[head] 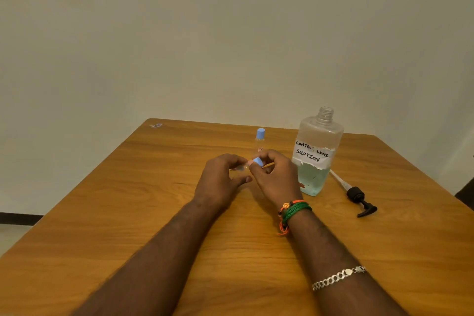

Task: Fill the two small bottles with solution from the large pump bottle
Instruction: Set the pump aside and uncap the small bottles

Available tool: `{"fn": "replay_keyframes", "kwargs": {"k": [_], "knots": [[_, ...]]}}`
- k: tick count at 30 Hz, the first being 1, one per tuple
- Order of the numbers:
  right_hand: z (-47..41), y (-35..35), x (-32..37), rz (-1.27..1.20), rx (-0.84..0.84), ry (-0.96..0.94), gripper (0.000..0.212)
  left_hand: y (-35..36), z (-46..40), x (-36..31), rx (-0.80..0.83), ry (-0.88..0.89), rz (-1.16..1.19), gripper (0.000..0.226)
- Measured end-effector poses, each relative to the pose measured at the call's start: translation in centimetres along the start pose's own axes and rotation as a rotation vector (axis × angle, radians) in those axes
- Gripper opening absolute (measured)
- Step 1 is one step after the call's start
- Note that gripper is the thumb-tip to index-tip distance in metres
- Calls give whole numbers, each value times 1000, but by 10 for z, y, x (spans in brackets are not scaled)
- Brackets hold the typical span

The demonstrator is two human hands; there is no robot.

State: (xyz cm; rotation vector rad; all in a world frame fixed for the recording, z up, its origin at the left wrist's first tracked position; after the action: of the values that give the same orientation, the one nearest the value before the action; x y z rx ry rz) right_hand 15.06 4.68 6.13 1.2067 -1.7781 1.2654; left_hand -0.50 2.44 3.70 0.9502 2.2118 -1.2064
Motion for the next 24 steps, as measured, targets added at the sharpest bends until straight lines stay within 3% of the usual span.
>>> {"fn": "replay_keyframes", "kwargs": {"k": [7,10,16,24], "knots": [[2,-10,11,-61,-84,-112,16,-9,0,8,-11,-37,-58,44],[-2,-15,4,-154,-102,-54,17,-20,-3,23,-96,-126,2,42],[-4,7,-9,-120,65,33,33,-54,-2,55,-272,-284,79,46],[0,33,-10,20,160,18,16,-60,2,70,-294,-374,96,28]]}}
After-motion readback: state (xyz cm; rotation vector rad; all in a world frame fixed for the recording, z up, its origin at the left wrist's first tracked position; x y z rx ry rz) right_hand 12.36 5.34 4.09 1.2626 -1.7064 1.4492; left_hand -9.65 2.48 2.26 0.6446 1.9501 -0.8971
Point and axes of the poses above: each hand's wrist, its own z-axis away from the middle knuckle, its own y-axis out of the palm, x = y × z, the point moved 7 cm from there along -z, towards the middle knuckle, and after that the axes turned 9 degrees about y, right-handed, at the moved point
